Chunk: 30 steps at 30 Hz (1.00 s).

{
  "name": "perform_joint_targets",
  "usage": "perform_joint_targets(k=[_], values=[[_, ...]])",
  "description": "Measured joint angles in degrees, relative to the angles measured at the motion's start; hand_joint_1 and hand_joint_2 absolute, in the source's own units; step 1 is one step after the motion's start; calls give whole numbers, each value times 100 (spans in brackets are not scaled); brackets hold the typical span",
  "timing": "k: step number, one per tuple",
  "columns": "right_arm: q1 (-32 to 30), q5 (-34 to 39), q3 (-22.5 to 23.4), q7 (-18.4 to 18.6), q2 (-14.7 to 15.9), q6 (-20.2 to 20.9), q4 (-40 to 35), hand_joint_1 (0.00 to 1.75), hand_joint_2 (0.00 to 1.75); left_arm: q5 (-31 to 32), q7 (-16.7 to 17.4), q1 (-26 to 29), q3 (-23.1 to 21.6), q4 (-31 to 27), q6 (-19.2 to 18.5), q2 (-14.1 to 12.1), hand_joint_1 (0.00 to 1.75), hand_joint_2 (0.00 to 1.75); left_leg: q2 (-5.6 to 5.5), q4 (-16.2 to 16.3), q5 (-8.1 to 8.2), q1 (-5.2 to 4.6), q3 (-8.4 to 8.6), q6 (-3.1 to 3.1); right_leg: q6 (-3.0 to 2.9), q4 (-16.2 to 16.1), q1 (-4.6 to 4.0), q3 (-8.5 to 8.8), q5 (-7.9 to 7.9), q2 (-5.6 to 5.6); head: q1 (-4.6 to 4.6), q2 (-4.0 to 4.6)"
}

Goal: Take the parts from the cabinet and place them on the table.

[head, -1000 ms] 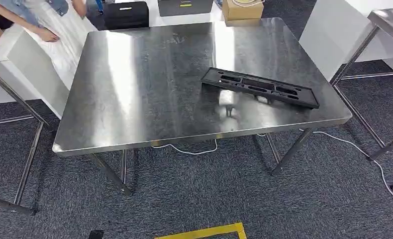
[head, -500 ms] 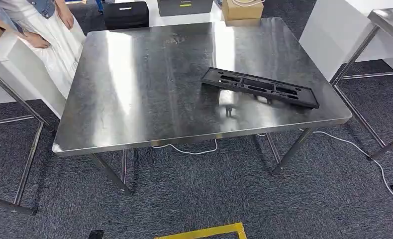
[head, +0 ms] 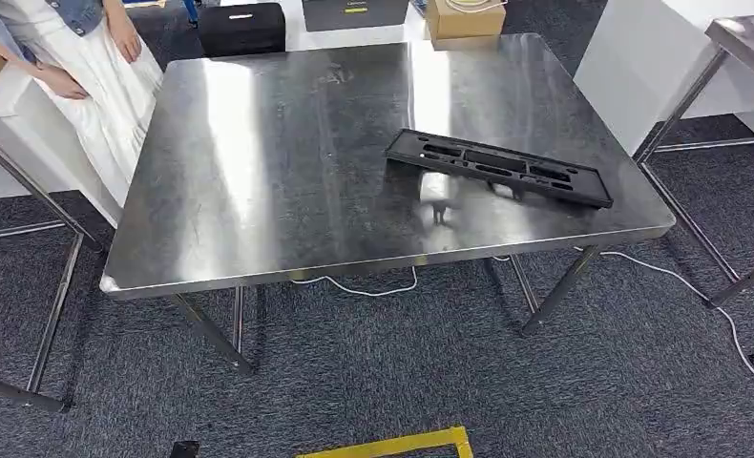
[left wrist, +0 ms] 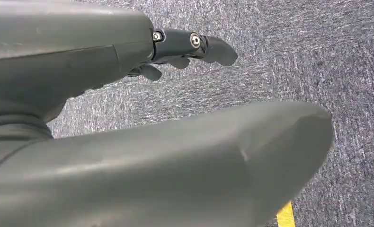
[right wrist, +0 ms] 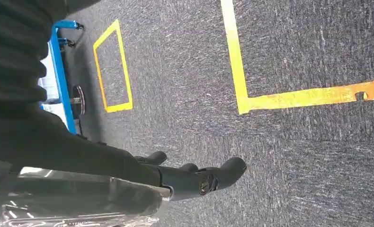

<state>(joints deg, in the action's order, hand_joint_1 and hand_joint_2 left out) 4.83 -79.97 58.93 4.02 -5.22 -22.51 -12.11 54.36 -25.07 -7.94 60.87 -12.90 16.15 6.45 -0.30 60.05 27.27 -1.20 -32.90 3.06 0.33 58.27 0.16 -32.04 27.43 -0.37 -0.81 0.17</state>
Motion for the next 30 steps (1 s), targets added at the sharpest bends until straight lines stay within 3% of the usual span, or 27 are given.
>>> perform_joint_targets(k=[9,14,17,18,19,20,21,23,24,25,27,28,29,30], values=[[0,-9,0,2,2,11,0,0,175,0,24,0,0,0,-98,0,0,0,0,0,0,0,0,0,0,0,1,0,0,0,0,0],[0,-9,0,11,-2,37,2,0,175,2,42,-1,-4,0,-122,-7,0,0,-2,28,6,-28,-22,20,31,-9,41,2,-20,0,-4,0],[3,-7,0,11,-11,37,0,0,175,15,44,-5,-7,0,-125,-9,0,0,-4,-3,-28,-46,-23,79,91,-51,52,9,-58,0,-7,0],[4,-4,0,11,-7,37,0,0,175,15,44,-7,-9,0,-125,-5,0,0,6,-153,-122,42,36,140,96,-19,3,-3,-37,2,-2,0],[2,0,0,11,11,42,0,0,175,15,41,-16,-15,0,-127,15,0,0,16,-214,-165,39,57,173,73,104,6,-87,66,2,9,0],[4,0,0,11,11,48,2,0,175,15,42,-26,-22,0,-127,17,0,0,19,-224,-196,51,29,208,26,423,9,-238,263,2,15,0],[3,0,0,11,15,52,2,0,175,15,41,-27,-35,0,-127,17,0,0,19,-224,-207,56,0,197,5,838,28,-429,452,1,22,0],[-7,0,0,13,24,61,2,0,175,15,44,-23,-44,0,-127,17,0,0,23,-221,-233,57,-55,175,40,1660,79,-806,744,4,17,0],[-13,0,2,15,26,66,0,0,175,15,44,-23,-44,0,-127,20,0,0,22,-220,-247,66,-69,153,95,1709,105,-815,723,4,17,0],[-19,0,0,17,31,70,0,0,175,15,44,-22,-46,0,-127,22,0,0,20,-218,-259,79,-79,132,172,1486,128,-681,615,5,15,0],[-16,0,0,17,48,70,0,0,175,15,44,-23,-46,0,-127,35,0,0,13,-205,-275,119,-82,74,342,401,191,-78,239,22,17,0],[-5,0,0,17,52,70,0,0,175,15,44,-25,-48,0,-127,35,0,0,14,-172,-274,100,-88,19,376,-95,235,193,138,43,24,0],[10,0,0,17,33,77,2,0,175,15,42,-25,-48,-2,-125,28,0,0,12,-147,-243,78,-108,-45,295,-138,179,165,119,22,44,0],[4,0,0,18,33,79,2,0,175,15,41,-26,-48,-2,-125,26,0,0,13,-157,-251,71,-104,-84,207,-140,186,152,92,12,0,0]])
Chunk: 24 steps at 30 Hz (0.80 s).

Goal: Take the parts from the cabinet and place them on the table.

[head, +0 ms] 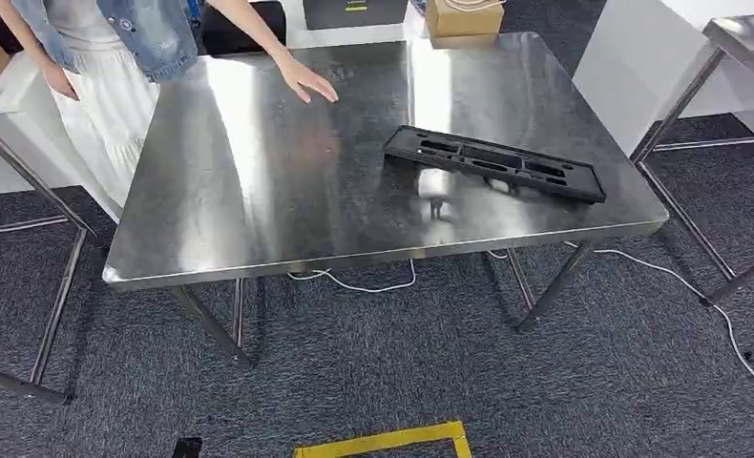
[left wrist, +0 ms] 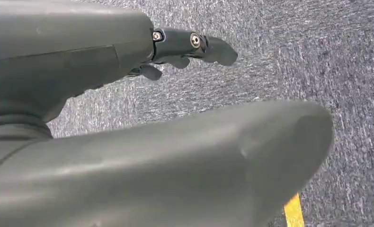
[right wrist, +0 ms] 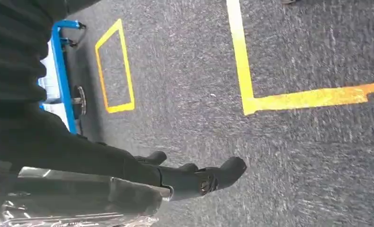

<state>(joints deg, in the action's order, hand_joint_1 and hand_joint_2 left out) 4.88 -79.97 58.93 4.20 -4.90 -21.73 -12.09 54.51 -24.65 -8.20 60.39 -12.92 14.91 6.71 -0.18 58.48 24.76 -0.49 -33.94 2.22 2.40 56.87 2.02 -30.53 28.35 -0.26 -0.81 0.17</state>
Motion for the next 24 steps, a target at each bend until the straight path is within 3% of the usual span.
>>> perform_joint_targets(k=[2,3,4,5,7,8,9,10,12,13,14,17,18,19,20,22,23,24], values=[[-3,0,0,2,4,4,0,0,175,-11,-2,3,0,0,0,2,0,0,-2,-16,-29,43,6,-58,-91,4,-37,-4,-20,0,2,0],[-4,0,0,2,-2,7,0,0,175,-18,-4,7,0,0,0,-4,0,0,-3,10,-39,78,-17,-81,-154,-12,32,-13,-62,3,9,0],[-1,0,0,2,-9,9,0,0,175,-26,-9,9,0,0,2,-9,0,0,-5,110,75,103,-58,-114,-191,-13,23,32,-84,5,7,0],[0,0,0,2,-7,9,0,0,175,-33,-13,10,0,0,7,-7,0,0,0,363,314,111,-146,-151,-235,-12,19,25,-108,13,-24,0],[-7,0,0,2,-7,11,0,0,175,-44,-15,10,0,2,4,0,0,0,0,1299,842,129,-517,-219,-251,-6,-10,-9,-120,19,-28,0],[-12,0,0,2,-7,13,0,0,175,-44,-15,12,0,2,4,0,0,0,0,1670,975,134,-670,-232,-250,-5,-24,-23,-121,20,-26,0],[-19,0,0,7,-7,13,0,0,175,-48,-15,17,0,2,4,0,0,0,0,1781,964,134,-702,-228,-250,-4,-34,-26,-122,19,-26,0],[-26,-2,0,13,-7,13,0,0,175,-52,-17,24,2,2,4,-2,0,0,0,1631,837,134,-609,-207,-250,-4,-44,-19,-122,18,-28,0],[-27,-7,0,17,-9,13,0,0,175,-52,-22,22,2,2,4,-2,0,0,-2,676,343,123,-90,-125,-248,-5,-65,10,-121,11,-30,0],[-23,-9,0,17,-13,13,0,0,175,-52,-26,21,2,0,4,-7,0,0,-9,151,154,100,187,-43,-247,-8,-74,23,-121,7,-26,0],[-23,-11,0,17,-31,13,0,0,175,-55,-30,16,0,0,4,-15,0,0,12,57,244,86,235,-32,-233,-11,-110,10,-125,12,-15,0],[-13,-17,0,35,-28,13,0,0,175,-61,-46,20,0,0,4,-15,0,0,17,38,200,28,186,22,-169,-44,-92,-17,-162,21,-19,0],[-9,-17,0,35,-31,13,0,0,175,-63,-52,20,2,0,4,-15,0,0,17,-58,144,31,207,79,-122,-96,-132,-5,-190,25,-28,0],[-8,-18,0,37,-26,11,0,0,175,-63,-55,17,0,0,4,-9,0,0,39,-192,55,101,264,104,-127,-1,-132,-54,-131,28,-8,0],[-5,-17,0,37,-7,11,0,0,175,-63,-57,8,0,0,4,2,0,0,46,-232,18,87,267,165,-182,233,-147,-183,41,24,-4,0],[-7,-20,0,37,-9,11,0,0,175,-63,-57,8,0,0,4,-2,0,0,53,-232,6,80,218,173,-247,1086,-121,-594,439,25,9,0],[-10,-17,0,37,-7,11,0,0,175,-63,-57,12,0,0,4,0,0,0,53,-229,-6,68,190,173,-241,1570,-112,-821,618,25,7,0],[-14,-18,0,37,-4,11,0,0,175,-63,-57,12,0,0,-2,0,0,0,52,-228,-19,66,173,157,-197,1794,-105,-918,658,25,14,0]])
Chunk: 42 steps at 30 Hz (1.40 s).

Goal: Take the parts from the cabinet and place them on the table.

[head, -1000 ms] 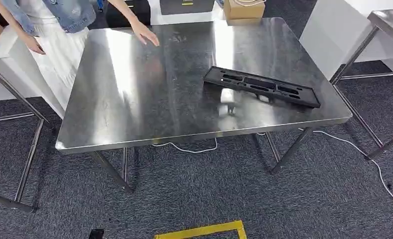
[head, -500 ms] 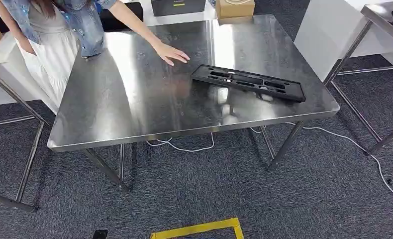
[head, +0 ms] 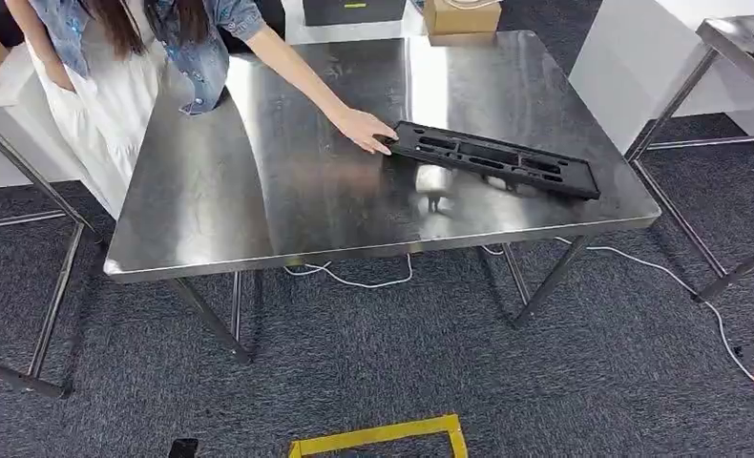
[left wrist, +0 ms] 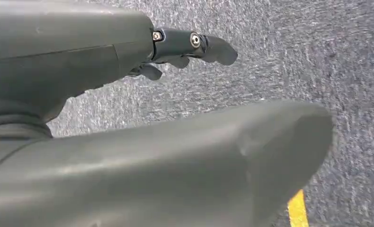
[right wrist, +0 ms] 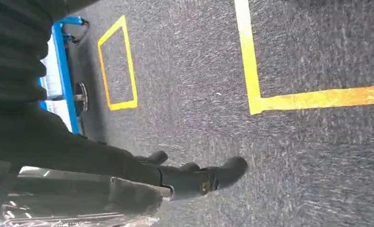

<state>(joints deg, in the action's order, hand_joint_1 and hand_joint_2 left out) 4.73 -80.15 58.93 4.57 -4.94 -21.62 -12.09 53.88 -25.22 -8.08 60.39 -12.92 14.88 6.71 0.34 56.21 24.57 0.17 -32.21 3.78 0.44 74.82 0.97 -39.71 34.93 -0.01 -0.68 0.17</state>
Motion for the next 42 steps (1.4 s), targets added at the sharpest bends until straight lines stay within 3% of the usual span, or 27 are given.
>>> perform_joint_targets(k=[2,4,5,6,8,10,12,13,15,16,17,19,20,21,23,25,26,28,30,32,34,35,36,39,40,41,42], values=[[-11,0,0,2,15,0,0,0,175,0,-4,8,2,0,-7,11,0,0,-5,7,-14,3,-9,-23,132,-461,20,269,-227,2,2,0],[-1,-11,0,2,35,0,0,0,175,0,-13,5,0,2,-20,22,0,0,-8,44,-20,5,-9,-58,253,-1576,78,875,-605,12,6,0],[7,-17,0,2,31,0,0,0,175,0,-15,5,0,0,-20,15,0,0,-1,102,-1,-40,-42,-104,238,-1890,106,991,-653,23,15,0],[13,-17,0,2,26,0,0,0,175,0,-15,5,0,0,-20,13,0,0,1,145,22,-53,-64,-143,154,-1877,76,1012,-709,-3,-11,0],[3,-20,0,4,24,0,0,0,175,0,-15,6,0,0,-15,11,0,0,0,142,-22,-34,-73,-198,101,-1855,47,990,-737,-3,-15,0],[-3,-19,0,13,22,0,0,0,175,0,-15,9,0,0,-11,-2,0,0,-13,194,16,14,-113,-249,26,-1877,129,986,-787,2,-13,0],[3,-20,0,13,26,0,0,0,175,0,-15,9,0,2,-7,-2,0,0,-29,700,479,38,-297,-325,-36,-1875,114,948,-821,6,-48,0],[3,-17,0,15,26,0,0,0,175,0,-15,8,0,2,-9,-2,0,0,-28,1212,773,54,-497,-359,-73,-1871,100,918,-848,11,-44,0],[-4,-17,0,22,24,0,0,0,175,0,-15,11,0,2,-9,-2,0,0,-28,1921,1079,69,-754,-383,-88,-1864,75,864,-882,18,-44,0],[-10,-17,0,26,24,0,0,0,175,0,-15,15,0,2,-9,-2,0,0,-28,1924,1040,69,-710,-378,-81,-1862,67,848,-894,17,-44,0],[-19,-17,0,33,20,0,0,0,175,-4,-15,16,2,2,-9,-4,0,0,-28,1611,849,69,-499,-352,-72,-1860,62,836,-910,14,-48,0],[-15,-17,0,48,2,0,0,0,175,-4,-15,10,2,0,-22,-11,0,0,-34,552,410,60,155,-269,-55,-1861,49,834,-937,3,-48,0],[-12,-17,-2,50,-18,0,0,0,175,-4,-15,0,2,0,-26,-24,0,0,-63,134,408,41,380,-207,-35,-1863,57,836,-951,2,-42,0],[-9,-17,-2,52,-33,0,0,0,175,-4,-17,-4,0,-2,-33,-26,0,0,-54,124,402,7,384,-201,3,-1863,12,818,-973,4,-31,0],[8,-15,0,61,-31,0,0,0,175,0,-28,-1,0,-2,-35,-28,0,0,-57,132,366,-32,335,-155,65,-1871,42,795,-1013,11,-50,0],[5,-9,0,66,-55,0,0,0,175,-2,-28,0,0,-2,-35,-37,0,0,-46,-14,209,-20,330,-48,173,-1923,-3,781,-1074,13,-46,0],[10,0,0,66,-39,0,0,0,175,4,-33,-19,-2,0,-35,-31,0,0,-12,-76,128,3,313,-31,142,-1802,12,673,-945,8,-31,0],[13,7,0,66,-35,0,0,0,175,7,-33,-17,-2,-2,-39,-26,0,0,-16,-76,43,-19,180,45,31,-1087,19,379,-414,6,-9,0],[8,11,0,66,-33,0,0,0,175,11,-31,-15,-2,0,-39,-26,0,0,-8,-67,-51,-40,31,53,54,-179,31,62,-43,6,2,0],[5,13,0,68,-20,0,0,0,175,13,-31,-12,-2,0,-44,-20,0,0,-5,-64,-136,-52,-79,30,176,-247,31,234,-167,6,2,0],[14,15,0,68,-2,0,0,0,175,11,-31,-12,-2,0,-46,-7,0,0,-6,-50,-212,-51,-178,-15,289,-1242,41,895,-502,10,4,0],[30,15,0,68,-2,0,0,0,175,11,-31,-14,-2,0,-46,-7,0,0,-6,-18,-242,-62,-203,-48,279,-1815,50,1280,-546,18,15,0],[49,15,0,68,-2,0,0,0,175,11,-33,-12,-2,0,-46,-7,0,0,-3,12,-257,-98,-255,-73,196,-2079,10,1465,-503,-10,15,0],[27,18,0,68,-11,0,0,0,175,11,-35,-14,-2,0,-50,-9,0,0,-12,41,-344,-96,-268,-146,107,-2002,-7,1281,-567,-30,-9,0],[24,18,0,68,-18,0,2,0,175,9,-35,-4,-2,0,-50,-13,0,0,-16,53,-364,-83,-289,-172,27,-2024,89,1255,-615,-26,-13,0],[28,15,0,68,-26,0,2,0,175,2,-35,1,-2,0,-52,-33,0,0,-40,148,-228,-51,-357,-210,-33,-2026,98,1226,-661,0,-7,0],[26,13,0,68,-20,0,2,0,175,2,-35,6,-2,2,-53,-28,0,0,-38,419,111,-34,-453,-256,-119,-2026,99,1175,-712,6,-42,0]])
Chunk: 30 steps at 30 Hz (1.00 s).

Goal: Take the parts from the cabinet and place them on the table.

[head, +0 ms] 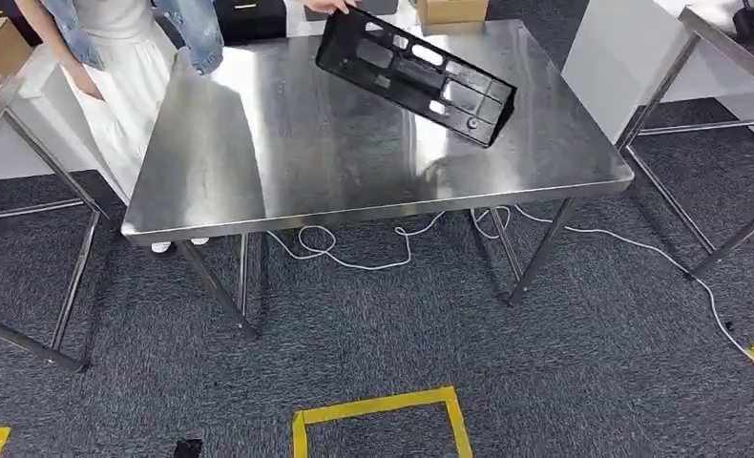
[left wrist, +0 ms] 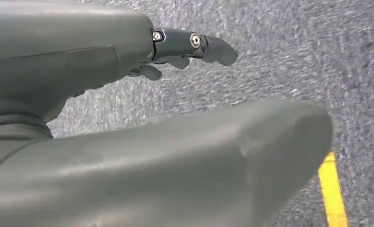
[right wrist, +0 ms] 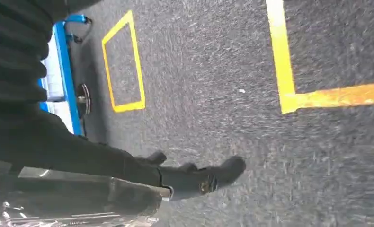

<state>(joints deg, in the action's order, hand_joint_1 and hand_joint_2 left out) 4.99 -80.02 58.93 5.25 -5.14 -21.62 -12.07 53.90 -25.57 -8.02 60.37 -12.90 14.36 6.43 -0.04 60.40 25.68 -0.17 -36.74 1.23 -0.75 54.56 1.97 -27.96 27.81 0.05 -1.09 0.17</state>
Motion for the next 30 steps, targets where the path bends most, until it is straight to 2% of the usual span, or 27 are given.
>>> perform_joint_targets(k=[1,2,3,4,5,6,8,9,12,13,14,15,16,17,18,19,20,21,22,23,24,25,27,28,29,30], values=[[-1,-4,0,0,9,0,0,0,175,0,0,0,0,0,-2,4,0,0,-5,400,339,29,-129,-45,-31,1,-12,-45,-36,8,-6,0],[-4,-9,0,0,9,0,0,0,175,-2,0,0,0,0,-2,4,0,0,-4,868,620,56,-277,-82,-36,7,-23,-81,-83,11,0,0],[-5,-11,0,0,9,0,0,0,175,-7,0,1,0,0,-4,4,0,0,-3,1290,808,78,-396,-114,-28,14,-35,-127,-127,11,-9,0],[-11,-15,0,0,9,2,0,0,175,-9,0,3,0,0,-11,4,0,0,-2,1491,828,96,-398,-133,-15,21,-37,-185,-177,11,-2,0],[-18,-22,0,0,11,4,0,0,175,-15,0,2,0,0,-11,4,0,0,-1,1383,723,109,-261,-137,5,26,-37,-224,-207,7,-6,0],[-22,-31,0,2,11,4,0,0,175,-26,2,2,0,0,-9,4,0,0,1,1011,536,120,22,-131,23,31,-37,-253,-225,5,-6,0],[-17,-44,0,7,7,4,0,0,175,-26,2,-3,0,0,-6,-2,0,0,-10,-47,206,127,733,-69,73,34,-38,-270,-259,-2,-9,0],[-14,-48,-2,7,0,4,0,0,175,-26,4,-11,0,0,-6,-15,0,0,-29,-419,292,105,954,-22,113,36,-56,-287,-285,-2,-4,0],[4,-83,-4,26,7,-2,0,0,175,-31,44,-5,0,0,-4,-22,0,0,-20,-419,228,35,895,35,245,20,-45,-309,-372,9,-13,0],[3,-92,-9,44,7,-11,0,0,175,-42,59,-5,2,0,-4,-33,0,0,-18,-456,180,23,886,92,297,-10,-60,-308,-407,9,-9,0],[5,-101,-11,50,11,-15,0,0,175,-42,68,-7,0,0,-4,-31,0,0,2,-573,70,97,904,145,304,51,-117,-349,-370,12,-4,0],[6,-111,-18,55,26,-22,0,0,175,-42,77,-13,0,2,-4,-24,0,0,26,-584,14,68,849,172,258,253,-83,-498,-175,6,7,0],[11,-116,-31,63,24,-24,0,0,175,-42,83,-13,0,2,-4,-24,0,0,34,-581,-27,68,786,227,188,629,-80,-676,75,4,31,0],[11,-122,-48,68,22,-31,0,0,175,-42,87,-6,2,2,-4,-28,0,0,39,-580,-68,49,715,227,132,1153,-78,-895,339,4,51,0],[10,-144,-55,68,22,-39,0,0,175,-44,90,-2,2,2,-4,-33,0,0,43,-575,-112,32,638,243,112,1649,-73,-1094,546,4,41,0],[7,-153,-59,68,22,-52,0,0,175,-44,90,2,2,2,-4,-37,0,0,43,-573,-159,24,574,236,134,1920,-73,-1172,630,4,63,0],[9,-157,-61,68,26,-68,0,0,175,-44,90,5,2,7,-4,-42,0,0,42,-572,-199,19,517,226,175,1890,-72,-1101,612,4,55,0],[9,-157,-66,68,29,-103,0,0,175,-42,94,12,2,15,-4,-48,0,0,41,-561,-240,19,465,209,232,1560,-72,-850,507,5,68,0],[14,-157,-66,66,37,-120,0,0,175,-39,94,17,2,31,-4,-54,0,0,40,-551,-275,20,421,188,290,970,-68,-473,334,7,68,0],[28,-157,-66,63,44,-122,0,0,175,-39,96,17,2,46,-4,-57,0,0,39,-525,-297,21,386,159,315,455,-61,-141,215,10,70,0],[50,-157,-70,57,44,-122,0,0,175,-35,96,16,2,46,-4,-76,0,0,40,-474,-310,0,339,127,307,34,-63,136,167,13,81,0],[64,-153,-72,50,44,-122,0,0,175,-31,98,13,2,48,-4,-87,0,0,54,-372,-300,-42,272,110,259,-48,-87,106,142,-6,81,0],[43,-140,-72,46,42,-125,0,0,175,-22,105,10,2,50,5,-116,0,0,55,-372,-351,-17,247,54,210,15,-94,34,115,-9,55,0],[33,-122,-72,46,42,-122,0,0,175,-20,109,11,2,54,15,-120,0,0,50,-373,-383,-4,242,15,162,21,-89,24,86,-3,59,0],[30,-98,-70,46,35,-120,4,0,175,-15,118,15,2,55,29,-131,0,0,36,-325,-347,29,201,-18,91,4,5,7,33,10,61,0],[32,-96,-70,46,39,-120,4,0,175,-15,129,14,2,55,40,-138,0,0,33,-176,-136,38,131,-52,36,5,-13,16,-3,13,44,0]])
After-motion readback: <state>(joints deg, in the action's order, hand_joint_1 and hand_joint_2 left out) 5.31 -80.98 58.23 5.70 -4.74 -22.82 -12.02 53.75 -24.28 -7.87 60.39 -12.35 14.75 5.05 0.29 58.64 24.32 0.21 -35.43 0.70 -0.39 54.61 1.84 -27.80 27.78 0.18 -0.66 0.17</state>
